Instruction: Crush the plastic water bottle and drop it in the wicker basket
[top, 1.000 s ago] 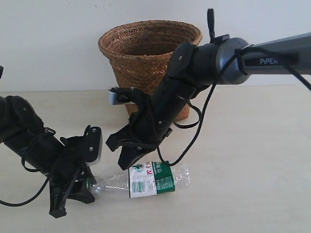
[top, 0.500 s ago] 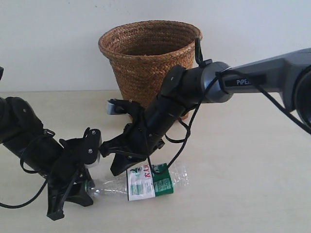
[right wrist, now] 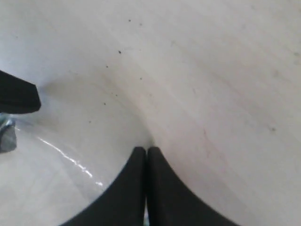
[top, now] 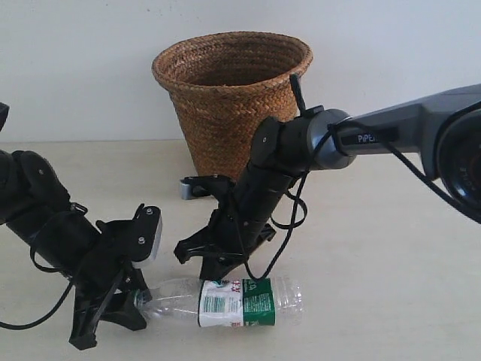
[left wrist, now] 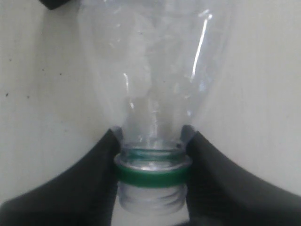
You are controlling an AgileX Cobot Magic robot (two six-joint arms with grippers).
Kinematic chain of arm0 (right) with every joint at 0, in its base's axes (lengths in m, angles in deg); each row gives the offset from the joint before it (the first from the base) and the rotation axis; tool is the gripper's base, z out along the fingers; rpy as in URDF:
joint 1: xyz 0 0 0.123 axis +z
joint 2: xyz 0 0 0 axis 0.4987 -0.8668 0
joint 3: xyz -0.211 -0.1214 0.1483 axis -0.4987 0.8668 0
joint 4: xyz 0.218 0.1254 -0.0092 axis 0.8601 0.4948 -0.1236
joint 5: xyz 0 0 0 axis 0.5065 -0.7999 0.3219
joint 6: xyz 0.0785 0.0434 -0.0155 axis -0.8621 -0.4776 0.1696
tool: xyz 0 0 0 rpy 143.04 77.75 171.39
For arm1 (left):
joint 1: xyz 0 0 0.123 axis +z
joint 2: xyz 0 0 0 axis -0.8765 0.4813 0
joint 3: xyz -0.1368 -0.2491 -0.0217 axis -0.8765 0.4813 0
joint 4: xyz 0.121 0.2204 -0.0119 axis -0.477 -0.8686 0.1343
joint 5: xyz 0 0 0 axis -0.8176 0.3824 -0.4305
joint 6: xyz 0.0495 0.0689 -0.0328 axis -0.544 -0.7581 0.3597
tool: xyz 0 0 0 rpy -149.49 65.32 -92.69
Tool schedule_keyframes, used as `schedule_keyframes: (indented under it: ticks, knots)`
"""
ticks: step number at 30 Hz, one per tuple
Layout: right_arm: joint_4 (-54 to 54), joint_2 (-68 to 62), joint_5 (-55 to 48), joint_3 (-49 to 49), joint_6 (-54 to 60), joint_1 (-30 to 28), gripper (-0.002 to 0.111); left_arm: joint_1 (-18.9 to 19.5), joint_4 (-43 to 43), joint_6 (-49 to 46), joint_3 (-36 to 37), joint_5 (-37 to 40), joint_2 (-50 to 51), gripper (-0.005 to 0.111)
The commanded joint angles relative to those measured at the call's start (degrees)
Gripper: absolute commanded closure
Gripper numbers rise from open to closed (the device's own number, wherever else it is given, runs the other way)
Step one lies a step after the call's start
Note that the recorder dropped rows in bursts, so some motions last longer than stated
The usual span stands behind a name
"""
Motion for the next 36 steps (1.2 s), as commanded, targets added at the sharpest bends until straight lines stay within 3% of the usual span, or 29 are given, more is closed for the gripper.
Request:
schedule_keyframes:
  ticks: [1,7,14,17,36]
  knots:
    - [-5.4,2.6,-5.9,-1.2,0.4,-0.3,0.108,0.2,2.1,1.3,-0.4,-4.5,-0.5,0.102]
    - [-5.4,11.0,-10.2,-1.6,3.2,-0.3,0.108,-0.1,2.1,1.3,-0.4,-7.7,-0.7,0.102]
    - [-6.1,16.4,-11.7,0.1,4.0,-0.3,0.108,-6.2,-2.0,1.3,1.0,-19.6,-2.5,0.102]
    - [-6.1,14.3,-10.9,0.1,3.9,-0.3,0.108,-7.7,-3.8,1.7,1.1,-20.0,-2.5,0.102]
    - [-7.7,-2.0,-2.4,0.0,2.6,-0.3,0.108,-7.7,-3.8,2.1,1.1,-19.0,-2.5,0.102]
